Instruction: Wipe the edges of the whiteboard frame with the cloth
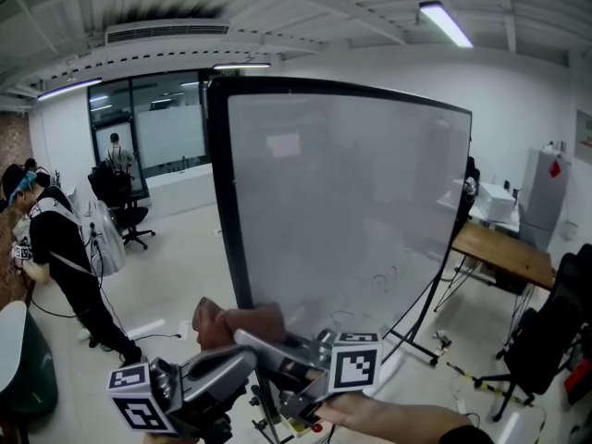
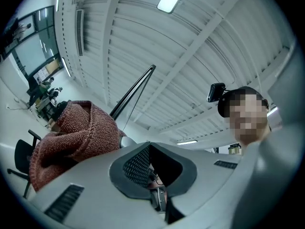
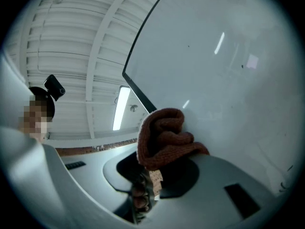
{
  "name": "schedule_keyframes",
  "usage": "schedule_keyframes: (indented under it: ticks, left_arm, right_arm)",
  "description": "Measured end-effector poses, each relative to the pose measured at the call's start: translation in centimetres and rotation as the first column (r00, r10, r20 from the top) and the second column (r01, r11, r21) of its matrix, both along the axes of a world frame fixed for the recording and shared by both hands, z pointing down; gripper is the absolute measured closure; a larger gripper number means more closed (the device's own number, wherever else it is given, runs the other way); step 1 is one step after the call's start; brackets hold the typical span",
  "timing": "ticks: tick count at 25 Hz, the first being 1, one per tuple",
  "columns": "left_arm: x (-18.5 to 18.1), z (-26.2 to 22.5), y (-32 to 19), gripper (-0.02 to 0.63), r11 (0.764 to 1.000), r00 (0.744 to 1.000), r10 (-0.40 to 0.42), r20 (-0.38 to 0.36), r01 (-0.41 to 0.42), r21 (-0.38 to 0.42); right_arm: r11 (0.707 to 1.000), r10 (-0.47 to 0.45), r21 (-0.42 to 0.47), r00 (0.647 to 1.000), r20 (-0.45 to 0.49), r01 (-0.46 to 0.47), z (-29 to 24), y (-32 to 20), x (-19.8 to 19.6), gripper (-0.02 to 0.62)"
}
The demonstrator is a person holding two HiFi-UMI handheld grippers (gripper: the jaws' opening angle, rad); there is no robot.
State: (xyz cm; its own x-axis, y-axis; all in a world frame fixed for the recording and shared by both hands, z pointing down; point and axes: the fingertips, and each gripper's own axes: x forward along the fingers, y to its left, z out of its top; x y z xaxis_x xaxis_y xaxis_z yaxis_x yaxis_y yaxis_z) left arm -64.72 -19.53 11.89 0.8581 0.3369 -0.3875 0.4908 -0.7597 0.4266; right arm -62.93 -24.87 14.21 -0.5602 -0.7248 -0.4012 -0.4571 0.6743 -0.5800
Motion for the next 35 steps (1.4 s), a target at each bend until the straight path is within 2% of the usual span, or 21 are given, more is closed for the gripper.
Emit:
schedule_keyframes:
  ticks: [4, 9, 21, 25, 29, 35]
  left_arm:
    - [-0.5, -1.1, -0.2, 0.61, 0.998, 0.998, 0.049, -0.032, -0.048, 0.026]
    - [-0.5, -2.6, -0.3, 0.609, 0.996, 0.994, 0.091, -0.056, -0.09, 0.022]
    - [-0.5, -5.3, -0.4, 0.609, 0.992, 0.989, 0.123, -0.08, -0.121, 0.031]
    - [-0.7, -6.1, -0.4, 0.609, 0.99, 0.987, 0.138, -0.088, -0.137, 0.022]
    - [-0.7, -6.9, -0.5, 0.609, 0.991, 0.987, 0.135, -0.09, -0.134, 0.018]
    - [-0.9, -8.5, -0.8, 0.609, 0.991, 0.986, 0.136, -0.101, -0.137, 0.003]
  right_arm:
    - [0.999, 0.031, 0.017, 0.999, -0.021, -0.03, -1.3, -0.1, -0.2, 0.517]
    - [0.997, 0.061, 0.041, 0.997, -0.052, -0.059, -2.9, 0.0, 0.1, 0.517]
    - [0.992, 0.1, 0.083, 0.99, -0.096, -0.093, -6.4, -0.1, 0.2, 0.517]
    - [0.988, 0.125, 0.107, 0.98, -0.155, -0.109, -7.7, 0.0, 0.0, 0.517]
    - [0.99, 0.11, 0.104, 0.985, -0.131, -0.096, -8.3, 0.0, 0.0, 0.517]
    - [0.984, 0.142, 0.129, 0.974, -0.175, -0.12, -10.0, -0.3, -0.1, 0.517]
